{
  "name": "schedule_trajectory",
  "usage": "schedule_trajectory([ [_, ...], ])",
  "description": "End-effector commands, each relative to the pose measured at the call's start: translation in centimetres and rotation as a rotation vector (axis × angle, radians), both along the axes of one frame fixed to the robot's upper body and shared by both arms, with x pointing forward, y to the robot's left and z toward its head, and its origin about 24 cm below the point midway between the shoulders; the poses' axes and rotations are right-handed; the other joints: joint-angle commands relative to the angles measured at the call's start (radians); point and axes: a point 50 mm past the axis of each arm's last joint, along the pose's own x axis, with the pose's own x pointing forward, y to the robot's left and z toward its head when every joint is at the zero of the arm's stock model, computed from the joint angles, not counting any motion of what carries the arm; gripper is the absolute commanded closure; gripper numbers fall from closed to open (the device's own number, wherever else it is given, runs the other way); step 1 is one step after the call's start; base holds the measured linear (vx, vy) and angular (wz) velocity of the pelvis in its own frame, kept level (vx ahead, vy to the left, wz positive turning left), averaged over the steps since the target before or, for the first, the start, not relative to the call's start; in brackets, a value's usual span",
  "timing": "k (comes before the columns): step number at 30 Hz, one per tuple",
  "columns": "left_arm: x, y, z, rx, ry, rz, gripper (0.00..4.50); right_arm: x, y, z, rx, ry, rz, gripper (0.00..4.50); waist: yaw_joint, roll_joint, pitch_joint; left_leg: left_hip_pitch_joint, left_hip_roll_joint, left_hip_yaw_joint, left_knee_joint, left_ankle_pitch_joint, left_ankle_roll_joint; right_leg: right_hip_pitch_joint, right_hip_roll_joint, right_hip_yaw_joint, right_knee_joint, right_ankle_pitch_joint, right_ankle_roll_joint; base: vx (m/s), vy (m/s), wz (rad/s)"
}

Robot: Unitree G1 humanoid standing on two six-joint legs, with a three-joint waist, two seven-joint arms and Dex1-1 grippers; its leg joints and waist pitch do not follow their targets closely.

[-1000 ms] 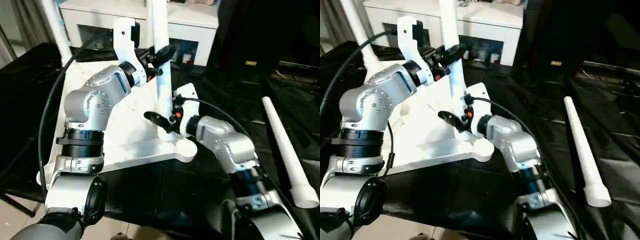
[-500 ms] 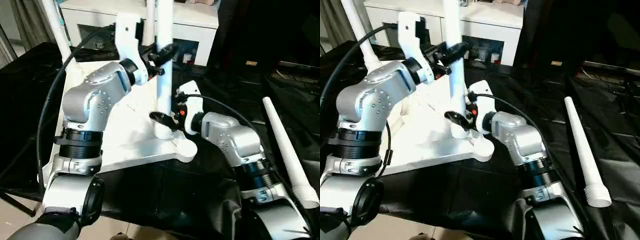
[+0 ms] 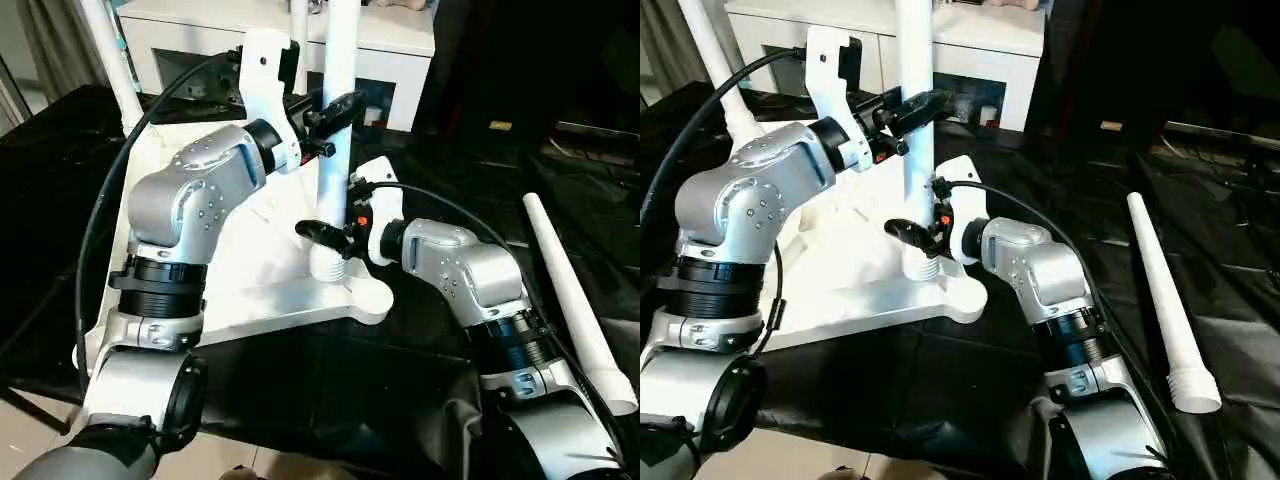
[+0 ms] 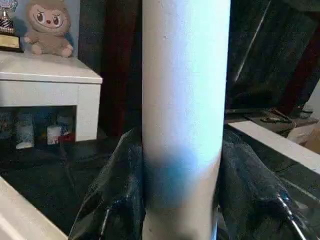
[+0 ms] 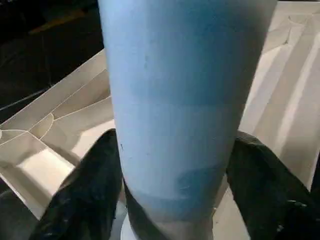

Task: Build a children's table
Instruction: Insert table leg to table base

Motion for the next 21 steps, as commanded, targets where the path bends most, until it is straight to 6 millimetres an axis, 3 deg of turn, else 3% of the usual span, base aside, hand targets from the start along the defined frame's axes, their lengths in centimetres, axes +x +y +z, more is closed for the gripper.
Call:
schedule_trajectory([
  [1,-0.32,-0.24,0.4,0.016,-0.03,-0.014,2.79,0.09,-0.13,0.58,0.006,-0.006,0.002,1.88,0.001,0.004,-0.066,0.02,0.039,-0.011,-0.066,-0.037,-0.028,0.058,-0.066,0.048,-0.057,0.166,-0.217,0.0,0.0,0.0],
  [10,-0.45,-0.29,0.57,0.007,-0.035,-0.026,2.79,0.03,-0.11,0.32,0.01,0.012,0.008,2.57,0.001,0.002,-0.066,0.02,0.039,-0.01,-0.064,-0.029,-0.021,0.058,-0.067,0.048,-0.056,0.173,-0.219,0.0,0.0,0.0],
  [18,-0.54,-0.36,0.9,-0.008,-0.047,-0.03,2.79,0.05,-0.15,0.14,0.014,0.015,0.009,2.65,0.0,0.002,-0.066,0.02,0.039,-0.011,-0.065,-0.026,-0.026,0.058,-0.066,0.048,-0.055,0.175,-0.218,0.0,0.0,0.0],
  [19,-0.67,-0.47,1.1,-0.033,-0.05,-0.05,2.44,0.05,-0.15,0.16,0.018,0.013,0.008,2.65,0.001,0.0,-0.066,0.019,0.038,-0.01,-0.065,-0.026,-0.024,0.059,-0.066,0.048,-0.056,0.177,-0.218,0.0,0.0,0.0],
  [21,-0.97,-0.66,1.37,-0.075,-0.045,-0.09,2.23,0.09,-0.21,0.26,0.025,0.007,0.004,2.65,0.001,0.001,-0.066,0.019,0.038,-0.01,-0.064,-0.025,-0.023,0.059,-0.066,0.049,-0.055,0.179,-0.22,0.0,0.0,0.0],
])
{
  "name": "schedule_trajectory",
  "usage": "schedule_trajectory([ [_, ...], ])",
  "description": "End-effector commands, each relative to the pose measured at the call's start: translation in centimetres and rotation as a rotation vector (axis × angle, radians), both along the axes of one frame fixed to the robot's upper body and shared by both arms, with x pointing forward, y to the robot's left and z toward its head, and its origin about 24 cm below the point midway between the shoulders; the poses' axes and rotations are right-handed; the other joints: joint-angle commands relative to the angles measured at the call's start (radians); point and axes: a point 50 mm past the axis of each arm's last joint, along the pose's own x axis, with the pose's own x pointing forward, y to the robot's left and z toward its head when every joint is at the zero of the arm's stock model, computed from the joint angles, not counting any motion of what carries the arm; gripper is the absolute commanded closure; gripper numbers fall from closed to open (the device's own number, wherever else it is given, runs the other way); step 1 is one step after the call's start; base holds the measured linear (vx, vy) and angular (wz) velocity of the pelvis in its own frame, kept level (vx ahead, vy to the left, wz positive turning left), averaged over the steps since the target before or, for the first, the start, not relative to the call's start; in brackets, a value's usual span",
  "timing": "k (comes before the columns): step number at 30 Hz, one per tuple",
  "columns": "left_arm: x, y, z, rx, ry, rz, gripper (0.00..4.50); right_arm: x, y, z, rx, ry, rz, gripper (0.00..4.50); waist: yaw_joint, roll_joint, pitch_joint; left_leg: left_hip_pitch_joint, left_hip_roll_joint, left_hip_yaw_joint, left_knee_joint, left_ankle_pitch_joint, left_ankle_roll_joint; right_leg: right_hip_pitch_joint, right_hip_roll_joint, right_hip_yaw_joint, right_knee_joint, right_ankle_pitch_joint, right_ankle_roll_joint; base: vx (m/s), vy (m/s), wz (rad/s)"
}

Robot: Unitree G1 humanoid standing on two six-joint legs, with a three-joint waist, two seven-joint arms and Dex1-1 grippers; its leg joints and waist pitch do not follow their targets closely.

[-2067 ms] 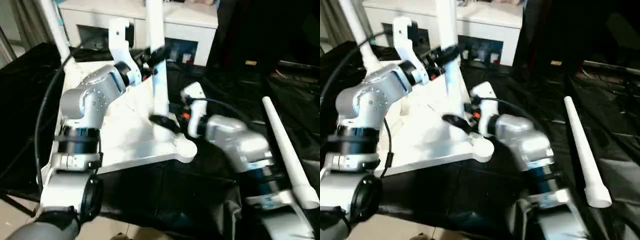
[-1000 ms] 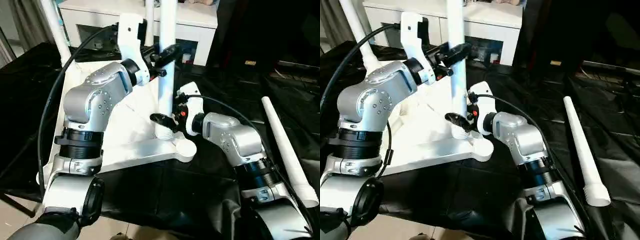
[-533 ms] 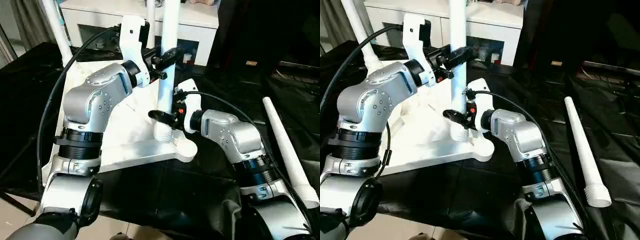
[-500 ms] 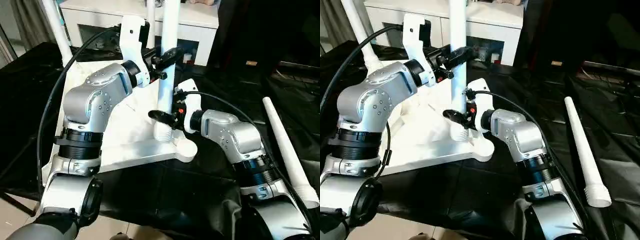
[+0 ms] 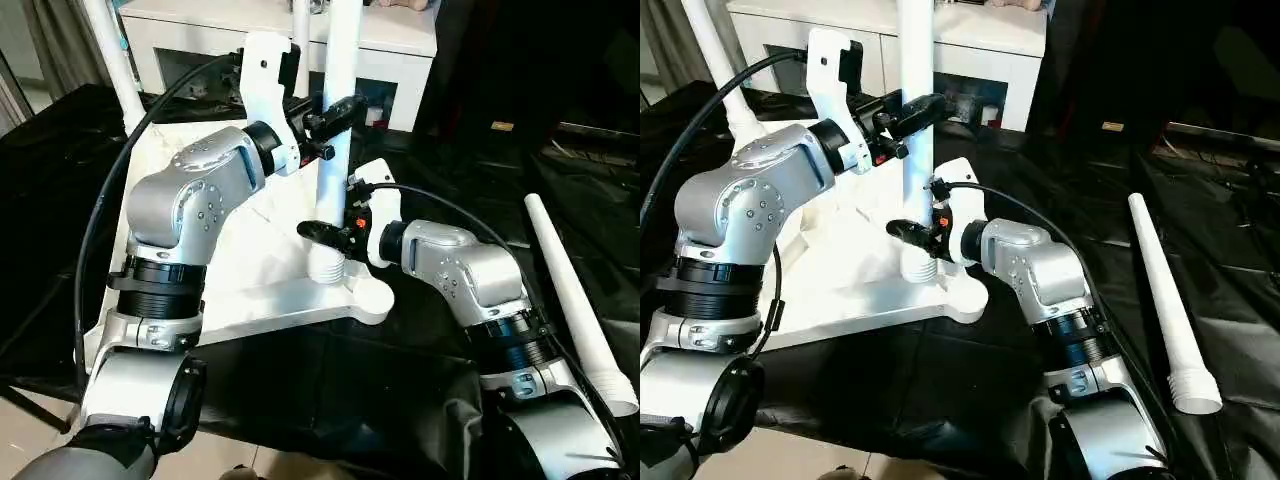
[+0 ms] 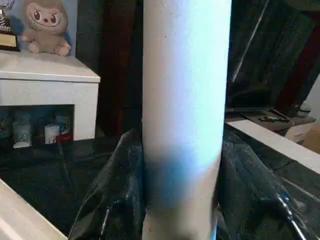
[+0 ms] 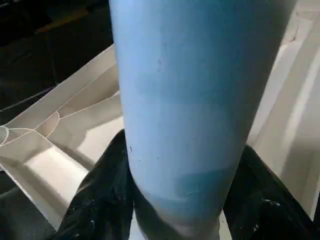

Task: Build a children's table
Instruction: Insert table leg to table base

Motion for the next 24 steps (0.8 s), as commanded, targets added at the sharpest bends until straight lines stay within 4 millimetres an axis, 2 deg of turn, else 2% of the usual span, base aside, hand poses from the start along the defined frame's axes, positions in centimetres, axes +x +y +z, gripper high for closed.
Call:
schedule_trajectory([
  [1,-1.1,-0.6,1.6,-0.082,-0.049,-0.098,2.09,0.2,-0.3,0.3,0.021,-0.008,-0.013,2.65,0.001,0.002,-0.067,0.019,0.038,-0.01,-0.063,-0.023,-0.023,0.059,-0.067,0.049,-0.054,0.183,-0.224,0.0,0.0,0.0],
  [2,-1.1,-0.5,2.1,-0.163,-0.041,-0.1,2.06,0.3,-0.5,0.6,0.041,-0.021,-0.023,2.65,0.002,0.0,-0.068,0.019,0.038,-0.009,-0.063,-0.023,-0.023,0.06,-0.068,0.048,-0.053,0.187,-0.237,0.0,0.0,0.0],
  [5,-1.0,0.0,2.7,-0.259,-0.054,-0.09,1.73,0.5,-0.7,1.1,0.088,-0.039,-0.045,2.65,0.002,-0.001,-0.066,0.017,0.038,-0.008,-0.062,-0.027,-0.015,0.06,-0.067,0.048,-0.054,0.197,-0.251,0.0,0.0,0.0],
  [9,-0.8,1.1,3.4,-0.376,-0.117,-0.047,1.6,0.7,-1.0,2.1,0.182,-0.058,-0.066,2.66,0.002,-0.002,-0.065,0.018,0.039,-0.009,-0.064,-0.038,-0.002,0.06,-0.067,0.049,-0.058,0.167,-0.237,0.0,0.0,0.0],
  [11,-0.8,2.1,4.1,-0.554,-0.133,-0.043,1.54,0.8,-1.2,2.8,0.251,-0.073,-0.078,2.66,0.003,0.0,-0.066,0.018,0.039,-0.01,-0.063,-0.035,0.0,0.061,-0.068,0.049,-0.056,0.172,-0.24,0.0,0.0,0.0],
  [14,-1.0,3.4,4.7,-0.785,-0.131,-0.062,1.54,0.9,-1.6,3.4,0.32,-0.084,-0.09,2.66,0.005,-0.005,-0.067,0.016,0.037,-0.008,-0.06,-0.029,0.007,0.063,-0.069,0.048,-0.055,0.205,-0.27,0.0,0.0,0.0],
  [15,-1.0,3.6,4.8,-0.81,-0.132,-0.062,1.54,0.9,-1.6,3.5,0.327,-0.086,-0.092,2.66,0.004,-0.005,-0.067,0.017,0.036,-0.008,-0.059,-0.029,0.014,0.062,-0.066,0.048,-0.054,0.206,-0.269,0.0,0.0,0.0],
  [17,-1.9,5.2,5.6,-0.974,-0.202,-0.082,1.54,1.1,-2.5,3.4,0.319,-0.094,-0.128,2.66,0.005,-0.003,-0.066,0.017,0.037,-0.008,-0.06,-0.033,0.019,0.061,-0.067,0.048,-0.057,0.191,-0.263,0.0,0.0,0.0],
  [18,-2.1,5.5,5.6,-0.967,-0.219,-0.086,1.54,1.2,-2.9,3.1,0.294,-0.099,-0.134,2.66,0.006,-0.006,-0.066,0.017,0.038,-0.008,-0.06,-0.032,0.017,0.062,-0.066,0.047,-0.057,0.186,-0.263,0.0,0.0,0.0],
  [19,-2.6,6.0,5.6,-0.939,-0.252,-0.093,1.54,1.2,-3.6,2.6,0.237,-0.11,-0.143,2.66,0.006,-0.004,-0.067,0.017,0.039,-0.009,-0.061,-0.029,0.014,0.062,-0.065,0.047,-0.055,0.185,-0.258,0.0,0.0,0.0],
  [20,-2.9,6.1,5.3,-0.858,-0.271,-0.097,1.54,1.1,-4.1,2.2,0.181,-0.125,-0.14,2.66,0.005,-0.006,-0.066,0.018,0.04,-0.008,-0.061,-0.023,0.01,0.06,-0.063,0.046,-0.057,0.181,-0.244,0.0,0.0,0.0],
  [21,-3.4,5.5,3.4,-0.511,-0.313,-0.086,1.54,0.9,-5.2,1.5,0.102,-0.13,-0.132,2.66,0.004,-0.006,-0.064,0.018,0.039,-0.007,-0.062,-0.022,0.007,0.061,-0.061,0.046,-0.06,0.162,-0.22,0.0,0.0,0.0],
  [22,-3.7,5.1,2.2,-0.347,-0.319,-0.101,1.54,0.8,-5.6,1.3,0.084,-0.129,-0.13,2.66,0.002,-0.006,-0.064,0.02,0.044,-0.008,-0.065,-0.022,0.009,0.06,-0.061,0.047,-0.059,0.126,-0.174,0.0,0.0,0.0],
  [23,-4.0,4.7,0.2,-0.129,-0.287,-0.131,1.54,0.7,-6.2,1.0,0.079,-0.112,-0.123,2.66,0.004,-0.008,-0.063,0.021,0.045,-0.011,-0.066,-0.018,0.009,0.058,-0.064,0.047,-0.062,0.107,-0.154,0.0,0.0,0.0],
  [24,-4.3,4.5,-1.7,0.055,-0.258,-0.156,1.54,0.5,-6.7,0.8,0.074,-0.103,-0.107,2.66,0.0,-0.002,-0.064,0.025,0.045,-0.008,-0.066,-0.018,0.0,0.052,-0.059,0.049,-0.06,0.091,-0.128,0.0,0.0,0.0],
])
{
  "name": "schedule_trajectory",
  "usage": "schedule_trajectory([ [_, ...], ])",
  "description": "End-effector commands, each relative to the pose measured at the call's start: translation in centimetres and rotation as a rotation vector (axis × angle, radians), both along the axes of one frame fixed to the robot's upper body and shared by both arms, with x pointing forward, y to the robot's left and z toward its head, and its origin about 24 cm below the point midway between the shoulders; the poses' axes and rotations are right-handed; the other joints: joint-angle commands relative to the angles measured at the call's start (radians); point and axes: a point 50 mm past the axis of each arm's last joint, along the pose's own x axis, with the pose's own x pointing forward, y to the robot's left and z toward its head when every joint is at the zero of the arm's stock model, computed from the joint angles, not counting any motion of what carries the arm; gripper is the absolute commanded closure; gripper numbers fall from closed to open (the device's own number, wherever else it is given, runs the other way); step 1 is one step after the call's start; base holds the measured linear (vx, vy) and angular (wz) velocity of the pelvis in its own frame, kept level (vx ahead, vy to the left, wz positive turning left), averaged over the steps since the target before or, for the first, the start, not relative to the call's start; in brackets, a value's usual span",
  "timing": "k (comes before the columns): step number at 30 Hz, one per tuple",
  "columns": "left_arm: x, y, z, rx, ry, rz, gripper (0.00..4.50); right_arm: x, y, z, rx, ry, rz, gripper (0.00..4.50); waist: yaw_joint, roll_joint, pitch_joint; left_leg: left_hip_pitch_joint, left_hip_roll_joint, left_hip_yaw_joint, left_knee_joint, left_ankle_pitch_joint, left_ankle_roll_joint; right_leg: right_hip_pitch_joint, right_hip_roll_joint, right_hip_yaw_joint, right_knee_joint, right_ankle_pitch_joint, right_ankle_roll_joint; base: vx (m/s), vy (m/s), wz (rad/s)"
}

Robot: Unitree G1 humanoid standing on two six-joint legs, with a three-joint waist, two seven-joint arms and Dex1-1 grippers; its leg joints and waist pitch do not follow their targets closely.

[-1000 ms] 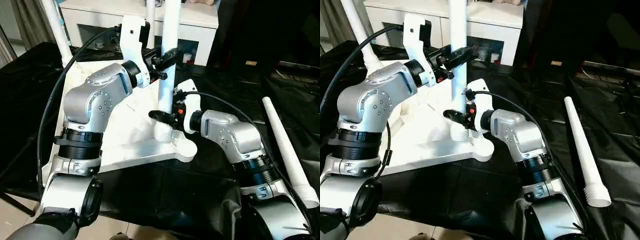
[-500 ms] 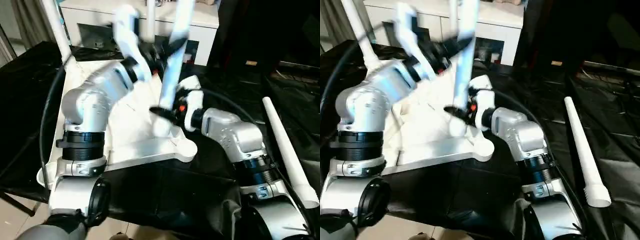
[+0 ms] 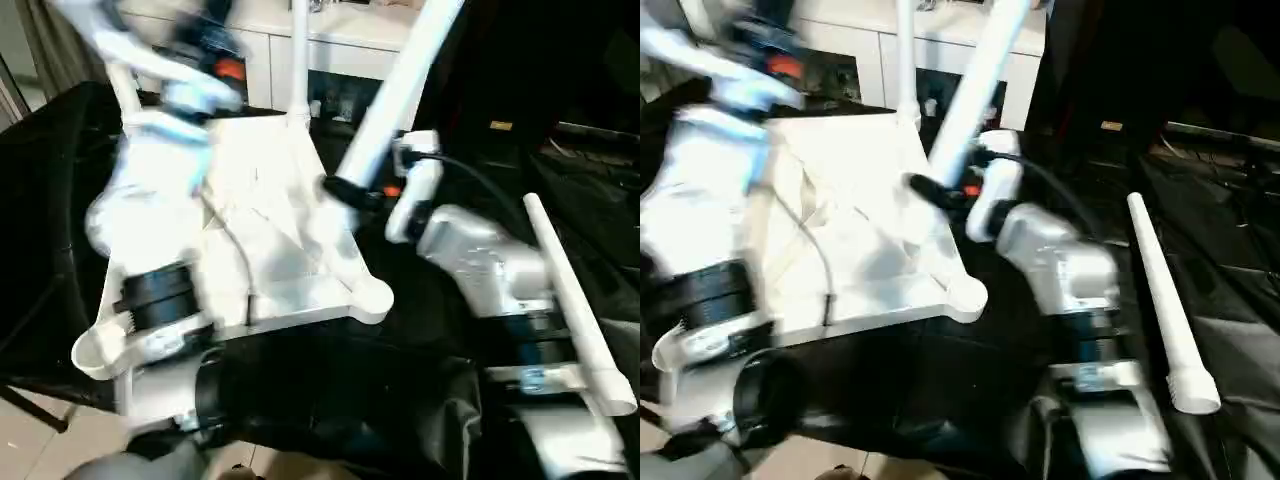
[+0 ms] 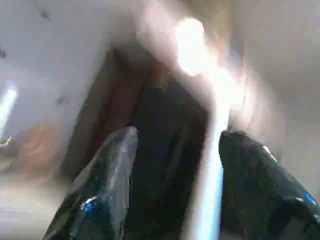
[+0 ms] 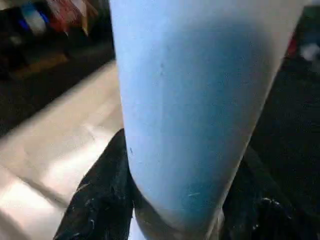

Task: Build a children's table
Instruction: Insert table leg to table base

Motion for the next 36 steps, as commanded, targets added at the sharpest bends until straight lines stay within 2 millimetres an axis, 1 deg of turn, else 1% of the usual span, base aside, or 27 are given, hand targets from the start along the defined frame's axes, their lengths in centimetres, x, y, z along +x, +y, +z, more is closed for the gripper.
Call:
schedule_trajectory([
  [1,-0.3,-2.4,-5.0,0.42,0.075,-0.07,1.54,-0.6,-0.2,-0.1,-0.014,-0.007,0.068,2.66,0.003,0.009,-0.068,0.029,0.044,-0.011,-0.063,-0.021,-0.005,0.046,-0.058,0.048,-0.061,0.085,-0.115,0.0,0.0,0.0],
  [2,-0.5,-2.3,-6.4,0.528,0.093,-0.073,1.54,-0.8,-0.5,-0.2,-0.019,-0.006,0.085,2.66,-0.004,0.002,-0.066,0.026,0.045,-0.007,-0.066,-0.026,-0.006,0.048,-0.057,0.05,-0.058,0.087,-0.118,0.0,0.0,0.0],
  [3,-0.6,-2.4,-6.6,0.538,0.097,-0.08,1.54,-0.8,-0.5,-0.3,-0.019,-0.005,0.088,2.66,0.0,0.009,-0.068,0.026,0.045,-0.01,-0.067,-0.031,-0.02,0.047,-0.059,0.047,-0.056,0.086,-0.133,0.0,0.0,0.0],
  [4,-1.4,-2.4,-8.5,0.62,0.138,-0.15,1.54,-1.2,-0.9,-0.6,-0.021,-0.003,0.123,2.66,-0.001,0.009,-0.068,0.026,0.046,-0.011,-0.068,-0.04,-0.026,0.046,-0.061,0.047,-0.056,0.085,-0.142,0.0,0.0,0.0],
  [5,-1.8,-2.6,-9.3,0.653,0.153,-0.182,1.54,-1.5,-1.1,-0.8,-0.017,0.003,0.141,2.66,-0.003,0.011,-0.066,0.025,0.045,-0.009,-0.07,-0.055,-0.038,0.046,-0.061,0.047,-0.054,0.09,-0.16,0.0,0.0,0.0],
  [6,-2.0,-2.7,-9.9,0.683,0.161,-0.198,1.54,-1.6,-1.1,-0.9,-0.014,0.004,0.155,2.66,-0.004,0.012,-0.066,0.025,0.044,-0.009,-0.07,-0.062,-0.042,0.046,-0.061,0.047,-0.054,0.095,-0.171,0.0,0.0,0.0],
  [7,-2.3,-2.9,-11.1,0.741,0.174,-0.227,1.54,-2.0,-1.3,-1.2,-0.002,0.004,0.181,2.66,-0.003,0.011,-0.064,0.025,0.044,-0.007,-0.07,-0.09,-0.043,0.048,-0.061,0.048,-0.058,0.089,-0.184,0.0,0.0,0.0],
  [8,-2.5,-3.1,-11.7,0.766,0.183,-0.242,1.54,-2.1,-1.4,-1.4,0.004,0.004,0.194,2.66,-0.005,0.01,-0.062,0.023,0.044,-0.006,-0.071,-0.107,-0.044,0.049,-0.064,0.05,-0.059,0.078,-0.191,0.0,0.0,0.0],
  [9,-2.6,-3.3,-12.2,0.779,0.189,-0.248,1.54,-2.2,-1.4,-1.6,0.006,0.0,0.204,2.66,-0.005,0.014,-0.062,0.023,0.043,-0.007,-0.071,-0.111,-0.045,0.049,-0.064,0.05,-0.059,0.071,-0.194,0.0,0.0,0.0],
  [10,-2.7,-3.5,-12.7,0.792,0.192,-0.259,1.54,-2.3,-1.4,-1.8,0.009,-0.002,0.213,2.66,-0.006,0.014,-0.063,0.024,0.043,-0.006,-0.071,-0.117,-0.046,0.048,-0.064,0.05,-0.059,0.061,-0.203,0.0,0.0,0.0],
  [11,-2.7,-3.6,-13.1,0.804,0.194,-0.266,1.54,-2.4,-1.5,-2.0,0.009,-0.003,0.218,2.66,-0.006,0.011,-0.062,0.024,0.043,-0.006,-0.071,-0.124,-0.045,0.048,-0.065,0.05,-0.062,0.053,-0.205,0.0,0.0,0.0],
  [12,-2.7,-3.7,-13.3,0.809,0.196,-0.266,1.83,-2.4,-1.5,-2.0,0.009,-0.006,0.217,2.66,-0.006,0.011,-0.062,0.023,0.044,-0.006,-0.071,-0.13,-0.045,0.049,-0.066,0.051,-0.062,0.043,-0.206,0.0,0.0,0.0],
  [13,-2.4,-3.9,-14.3,0.831,0.215,-0.262,1.9,-2.2,-1.6,-2.5,-0.02,-0.025,0.201,2.66,-0.006,0.016,-0.06,0.024,0.044,-0.006,-0.072,-0.147,-0.044,0.046,-0.067,0.051,-0.066,0.013,-0.206,0.0,0.0,0.0],
  [15,-2.4,-3.9,-14.7,0.836,0.226,-0.264,1.95,-2.2,-1.7,-2.6,-0.034,-0.033,0.195,2.66,-0.006,0.012,-0.061,0.024,0.043,-0.006,-0.072,-0.168,-0.053,0.047,-0.068,0.051,-0.068,-0.024,-0.201,0.0,0.0,0.0],
  [16,-2.3,-3.8,-15.0,0.851,0.242,-0.263,1.95,-2.1,-1.7,-2.7,-0.05,-0.04,0.188,2.66,-0.007,0.012,-0.061,0.024,0.044,-0.007,-0.073,-0.169,-0.052,0.046,-0.067,0.051,-0.067,-0.029,-0.201,0.0,0.0,0.0],
  [17,-2.2,-3.7,-15.3,0.867,0.257,-0.267,2.11,-2.1,-1.6,-2.8,-0.059,-0.049,0.188,2.66,-0.008,0.015,-0.06,0.024,0.043,-0.008,-0.073,-0.17,-0.053,0.045,-0.066,0.051,-0.067,-0.03,-0.2,0.0,0.0,0.0],
  [18,-2.2,-3.5,-15.6,0.88,0.268,-0.267,2.27,-2.1,-1.5,-2.8,-0.062,-0.058,0.186,2.66,-0.008,0.013,-0.061,0.024,0.043,-0.007,-0.073,-0.171,-0.052,0.045,-0.065,0.051,-0.067,-0.027,-0.201,0.0,0.0,0.0],
  [20,-2.0,-3.0,-16.2,0.909,0.315,-0.249,2.33,-1.9,-1.1,-2.7,-0.069,-0.09,0.182,2.66,-0.009,0.017,-0.062,0.024,0.044,-0.008,-0.072,-0.165,-0.051,0.044,-0.064,0.051,-0.064,-0.007,-0.206,0.0,0.0,0.0],
  [23,-1.8,-2.4,-16.9,0.949,0.351,-0.224,2.72,-1.9,-0.8,-2.5,-0.066,-0.113,0.184,2.66,-0.01,0.018,-0.064,0.025,0.044,-0.008,-0.071,-0.148,-0.043,0.044,-0.062,0.05,-0.06,0.037,-0.219,0.0,0.0,0.0],
  [24,-1.7,-2.3,-17.0,0.952,0.359,-0.22,2.78,-1.8,-0.7,-2.5,-0.061,-0.116,0.184,2.66,-0.01,0.019,-0.065,0.026,0.044,-0.008,-0.07,-0.144,-0.041,0.045,-0.062,0.05,-0.059,0.05,-0.223,0.0,0.0,0.0],
  [26,-1.7,-2.2,-17.3,0.958,0.369,-0.232,2.88,-1.8,-0.2,-2.5,-0.056,-0.124,0.195,2.66,-0.009,0.018,-0.065,0.025,0.043,-0.008,-0.07,-0.147,-0.036,0.046,-0.063,0.05,-0.06,0.054,-0.229,0.0,0.0,0.0],
  [28,-1.7,-2.2,-17.4,0.962,0.376,-0.245,3.1,-1.9,0.1,-2.6,-0.057,-0.125,0.209,2.66,-0.008,0.02,-0.064,0.026,0.044,-0.009,-0.071,-0.163,-0.038,0.045,-0.064,0.05,-0.061,0.037,-0.234,0.0,0.0,0.0],
  [30,-1.7,-2.2,-17.5,0.964,0.379,-0.251,3.27,-2.0,0.2,-2.7,-0.058,-0.127,0.211,2.66,-0.007,0.019,-0.063,0.026,0.045,-0.009,-0.072,-0.168,-0.039,0.045,-0.064,0.05,-0.061,0.028,-0.235,0.0,0.0,0.0],
  [31,-1.7,-2.2,-17.5,0.973,0.383,-0.252,3.44,-2.0,0.3,-2.9,-0.062,-0.129,0.215,2.66,-0.006,0.019,-0.063,0.026,0.046,-0.009,-0.073,-0.169,-0.039,0.045,-0.065,0.05,-0.061,0.026,-0.234,0.0,0.0,0.0],
  [32,-1.7,-2.2,-17.5,0.973,0.383,-0.252,3.44,-2.0,0.3,-2.9,-0.062,-0.129,0.215,2.66,-0.007,0.019,-0.063,0.026,0.046,-0.009,-0.073,-0.17,-0.039,0.045,-0.065,0.05,-0.061,0.024,-0.234,0.0,0.0,0.0],
  [33,-1.6,-2.3,-17.6,0.979,0.384,-0.252,3.56,-2.0,0.4,-2.9,-0.064,-0.129,0.217,2.66,-0.007,0.018,-0.063,0.026,0.045,-0.009,-0.073,-0.169,-0.039,0.045,-0.064,0.05,-0.062,0.024,-0.232,0.0,0.0,0.0],
  [36,-1.6,-2.5,-17.8,1.007,0.391,-0.277,3.82,-2.1,0.4,-3.2,-0.08,-0.124,0.228,2.66,-0.006,0.02,-0.064,0.026,0.046,-0.01,-0.072,-0.161,-0.039,0.046,-0.066,0.05,-0.061,0.033,-0.231,0.0,0.0,0.0],
])
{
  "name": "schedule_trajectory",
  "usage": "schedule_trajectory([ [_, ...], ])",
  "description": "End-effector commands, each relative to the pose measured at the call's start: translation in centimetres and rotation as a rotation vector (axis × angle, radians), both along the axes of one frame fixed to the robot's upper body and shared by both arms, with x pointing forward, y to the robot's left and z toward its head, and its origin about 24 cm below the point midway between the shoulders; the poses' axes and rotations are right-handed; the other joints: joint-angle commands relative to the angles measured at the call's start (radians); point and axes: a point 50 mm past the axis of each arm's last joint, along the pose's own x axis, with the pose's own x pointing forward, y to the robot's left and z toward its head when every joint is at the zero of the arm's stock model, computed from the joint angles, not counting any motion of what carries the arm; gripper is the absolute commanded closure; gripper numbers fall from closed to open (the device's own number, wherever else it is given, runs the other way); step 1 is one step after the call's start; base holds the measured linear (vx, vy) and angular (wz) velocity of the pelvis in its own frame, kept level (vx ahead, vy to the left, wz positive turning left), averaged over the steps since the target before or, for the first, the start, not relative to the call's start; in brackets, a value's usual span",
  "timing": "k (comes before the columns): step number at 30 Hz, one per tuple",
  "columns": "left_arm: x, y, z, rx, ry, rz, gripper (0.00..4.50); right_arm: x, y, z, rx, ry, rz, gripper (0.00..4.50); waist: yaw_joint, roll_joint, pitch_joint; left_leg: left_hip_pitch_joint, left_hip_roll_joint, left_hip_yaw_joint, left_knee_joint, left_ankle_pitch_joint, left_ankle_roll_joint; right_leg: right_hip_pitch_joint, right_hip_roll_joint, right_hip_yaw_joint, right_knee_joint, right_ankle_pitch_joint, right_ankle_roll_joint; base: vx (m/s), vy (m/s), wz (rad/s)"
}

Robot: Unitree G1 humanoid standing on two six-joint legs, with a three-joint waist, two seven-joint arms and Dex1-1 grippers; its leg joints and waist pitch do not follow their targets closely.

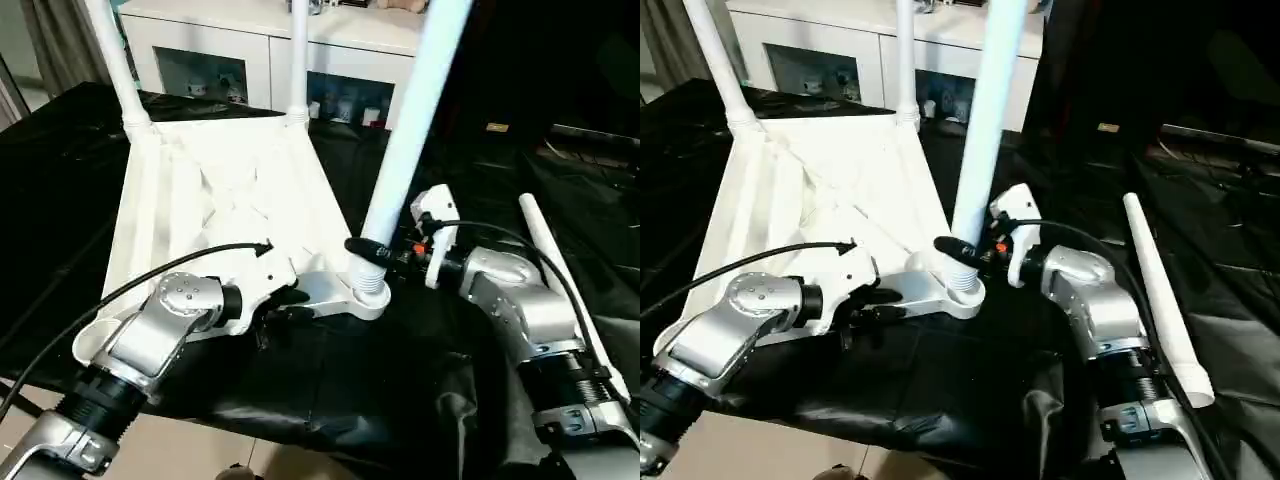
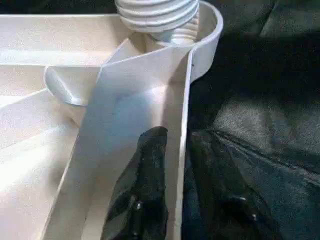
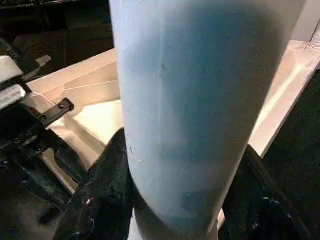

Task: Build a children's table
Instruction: Insert table leg to table base

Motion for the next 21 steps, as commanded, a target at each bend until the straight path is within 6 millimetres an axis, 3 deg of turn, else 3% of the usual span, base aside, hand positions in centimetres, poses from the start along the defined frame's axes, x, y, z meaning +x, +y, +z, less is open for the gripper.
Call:
schedule_trajectory([
  [1,0.1,-0.4,0.0,0.023,0.009,-0.028,3.9,0.1,-0.2,0.0,-0.016,-0.014,0.0,2.66,-0.001,0.023,-0.069,0.021,0.04,-0.012,-0.073,-0.166,-0.027,0.047,-0.067,0.05,-0.068,0.037,-0.231,0.0,0.0,0.0],
  [9,0.1,-0.7,-0.5,0.082,0.029,-0.061,4.48,0.0,-0.7,-0.3,-0.045,-0.012,-0.011,2.66,-0.001,0.026,-0.071,0.021,0.04,-0.013,-0.072,-0.167,-0.025,0.048,-0.068,0.049,-0.067,0.058,-0.242,0.0,0.0,0.0],
  [21,-0.4,-0.2,-1.3,0.121,0.044,-0.094,4.5,-0.4,-0.9,-1.7,-0.096,0.061,0.005,2.66,-0.002,0.025,-0.069,0.02,0.04,-0.012,-0.071,-0.171,-0.012,0.048,-0.069,0.049,-0.069,0.04,-0.248,0.0,0.0,0.0],
])
